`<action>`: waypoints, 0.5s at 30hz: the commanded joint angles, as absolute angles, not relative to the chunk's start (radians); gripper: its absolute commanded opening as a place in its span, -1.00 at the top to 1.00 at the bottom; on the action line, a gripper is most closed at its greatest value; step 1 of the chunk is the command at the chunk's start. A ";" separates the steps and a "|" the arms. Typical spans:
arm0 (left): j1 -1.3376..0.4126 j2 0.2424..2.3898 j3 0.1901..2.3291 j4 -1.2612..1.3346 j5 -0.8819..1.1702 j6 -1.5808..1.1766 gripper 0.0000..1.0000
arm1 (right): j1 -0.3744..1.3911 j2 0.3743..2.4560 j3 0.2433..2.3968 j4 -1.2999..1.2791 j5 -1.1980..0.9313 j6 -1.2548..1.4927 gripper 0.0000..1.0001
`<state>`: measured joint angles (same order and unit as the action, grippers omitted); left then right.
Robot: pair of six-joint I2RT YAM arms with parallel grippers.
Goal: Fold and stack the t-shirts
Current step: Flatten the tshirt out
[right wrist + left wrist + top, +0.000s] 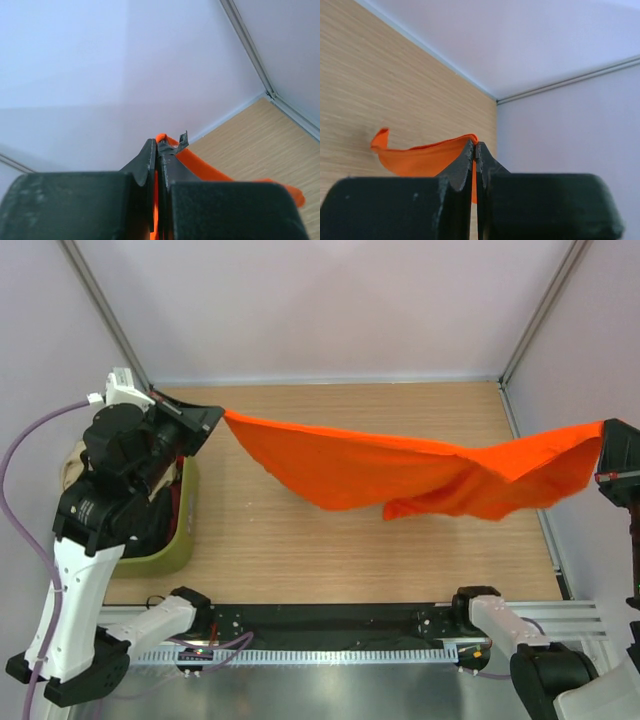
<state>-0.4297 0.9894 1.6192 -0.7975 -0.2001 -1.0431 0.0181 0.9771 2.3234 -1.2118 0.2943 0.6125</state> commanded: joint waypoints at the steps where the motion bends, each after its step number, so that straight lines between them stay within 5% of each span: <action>1: -0.428 1.011 1.657 -0.848 -0.187 -0.989 1.00 | 0.015 1.049 2.254 -1.232 0.278 0.581 0.98; 8: -0.420 1.190 1.644 -0.651 -0.296 -0.936 0.99 | 0.015 1.211 2.037 -0.893 0.357 0.535 0.98; 15: -0.264 1.498 1.934 -0.503 -0.223 -0.988 0.99 | 0.012 1.705 2.692 -0.890 0.345 0.493 0.98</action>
<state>-0.3161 1.4467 1.8183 -0.6540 -0.2443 -0.9825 0.0177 1.6184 2.4138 -0.9737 0.3347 0.5430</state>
